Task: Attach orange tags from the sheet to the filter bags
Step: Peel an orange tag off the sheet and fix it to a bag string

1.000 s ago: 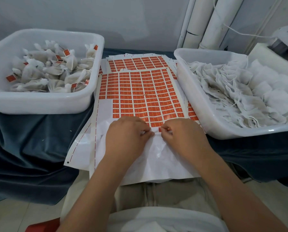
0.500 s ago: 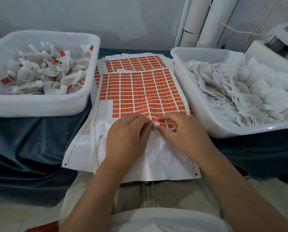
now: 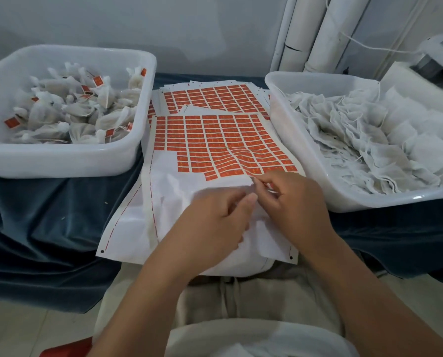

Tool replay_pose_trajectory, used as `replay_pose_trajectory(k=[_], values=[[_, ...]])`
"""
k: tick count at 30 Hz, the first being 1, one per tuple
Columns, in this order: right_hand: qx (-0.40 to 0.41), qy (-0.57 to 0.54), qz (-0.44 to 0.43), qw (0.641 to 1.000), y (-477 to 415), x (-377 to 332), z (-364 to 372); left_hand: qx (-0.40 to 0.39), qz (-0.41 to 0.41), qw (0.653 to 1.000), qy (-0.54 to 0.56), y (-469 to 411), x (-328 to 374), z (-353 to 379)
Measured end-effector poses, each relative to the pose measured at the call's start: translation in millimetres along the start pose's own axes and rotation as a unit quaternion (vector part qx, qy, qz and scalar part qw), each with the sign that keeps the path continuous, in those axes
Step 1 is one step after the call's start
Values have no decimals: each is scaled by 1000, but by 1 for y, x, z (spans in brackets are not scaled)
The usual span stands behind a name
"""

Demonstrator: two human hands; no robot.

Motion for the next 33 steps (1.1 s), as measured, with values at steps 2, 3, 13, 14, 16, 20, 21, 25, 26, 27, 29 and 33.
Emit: replay_pose_trajectory(k=[2, 3, 13, 14, 16, 20, 21, 25, 26, 27, 29, 33], values=[[26, 8, -16, 999, 0, -4, -4, 19, -11, 998, 60, -3, 2, 0], [38, 13, -20, 999, 1, -5, -6, 23, -21, 993, 111, -5, 0, 2], [86, -5, -93, 992, 4, -24, -6, 57, -136, 866, 478, -7, -29, 23], [89, -28, -81, 992, 2, -22, -9, 70, -132, 876, 459, -8, -30, 21], [97, -77, -19, 992, -1, -13, -14, 99, -117, 892, 426, -8, -30, 17], [47, -72, 12, 996, -8, -3, -18, 128, -92, 900, 406, -9, -30, 13], [33, -66, 1, 997, -9, -5, -19, 132, -90, 902, 401, -9, -30, 12], [2, -53, -38, 998, -9, -11, -17, 148, -70, 917, 364, -8, -27, 12], [-5, -47, -49, 998, -8, -12, -15, 151, -63, 922, 351, -8, -25, 11], [-10, -39, -61, 997, -8, -14, -14, 154, -55, 927, 338, -8, -24, 10], [-17, -17, -73, 997, -7, -16, -12, 160, -39, 936, 311, -8, -21, 8], [-32, 16, -69, 997, -6, -15, -9, 188, -24, 954, 231, -10, -19, 2]])
Point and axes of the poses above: each hand's wrist, its own y-axis away from the middle knuckle, its own z-axis out of the palm, x = y × z, the point moved 8 cm from there along -y, towards the middle knuckle, and after that the axes turned 15 degrees about -z, right-handed, at the moved point
